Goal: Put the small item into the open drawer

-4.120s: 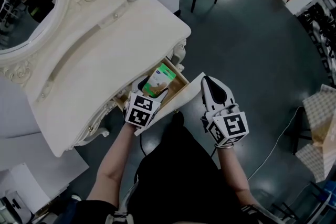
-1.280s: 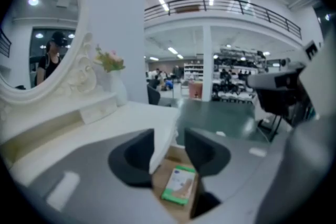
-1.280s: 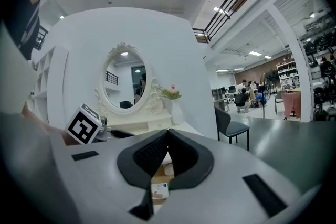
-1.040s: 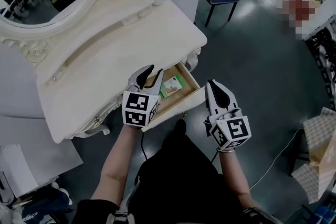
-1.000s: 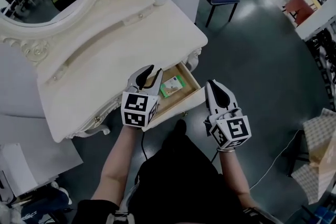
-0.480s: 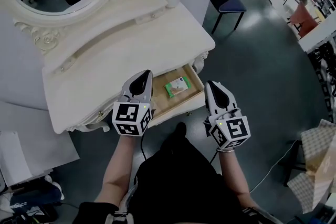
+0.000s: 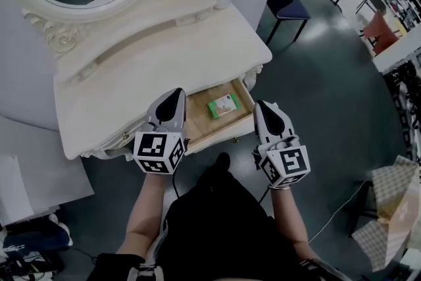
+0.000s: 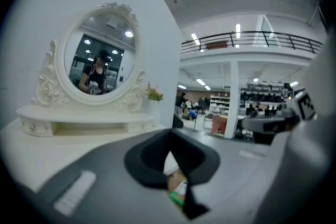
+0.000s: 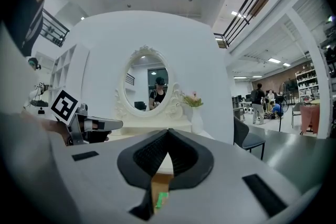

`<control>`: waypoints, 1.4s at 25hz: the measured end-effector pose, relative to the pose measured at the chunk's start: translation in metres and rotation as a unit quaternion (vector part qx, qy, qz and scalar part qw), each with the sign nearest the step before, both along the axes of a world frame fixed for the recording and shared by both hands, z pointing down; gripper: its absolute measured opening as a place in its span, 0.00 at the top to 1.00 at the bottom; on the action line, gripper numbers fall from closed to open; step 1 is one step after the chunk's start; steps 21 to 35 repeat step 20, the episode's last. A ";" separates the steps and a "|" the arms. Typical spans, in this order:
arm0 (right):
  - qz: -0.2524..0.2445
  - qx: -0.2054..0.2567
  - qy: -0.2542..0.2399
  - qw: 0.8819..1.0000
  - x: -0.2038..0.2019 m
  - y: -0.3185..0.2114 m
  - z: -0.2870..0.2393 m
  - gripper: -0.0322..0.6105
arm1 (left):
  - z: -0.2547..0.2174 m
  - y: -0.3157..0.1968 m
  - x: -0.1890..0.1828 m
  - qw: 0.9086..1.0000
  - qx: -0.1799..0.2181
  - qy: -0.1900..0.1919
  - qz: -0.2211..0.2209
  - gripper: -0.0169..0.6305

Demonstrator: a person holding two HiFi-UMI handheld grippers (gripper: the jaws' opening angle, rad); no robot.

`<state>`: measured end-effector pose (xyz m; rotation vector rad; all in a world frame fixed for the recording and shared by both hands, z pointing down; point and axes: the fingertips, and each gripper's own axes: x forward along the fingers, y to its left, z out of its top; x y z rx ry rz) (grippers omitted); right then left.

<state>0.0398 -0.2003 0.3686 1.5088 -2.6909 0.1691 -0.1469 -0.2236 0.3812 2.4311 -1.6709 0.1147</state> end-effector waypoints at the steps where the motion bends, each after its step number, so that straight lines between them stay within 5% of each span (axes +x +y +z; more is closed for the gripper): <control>1: 0.000 0.001 0.000 1.000 -0.001 0.001 -0.001 0.95 | -0.001 0.001 -0.001 1.000 0.000 0.001 -0.001 0.96; 35: 0.003 0.014 0.006 1.000 0.001 0.003 -0.005 0.95 | -0.006 0.009 -0.008 1.000 0.015 0.008 -0.007 0.96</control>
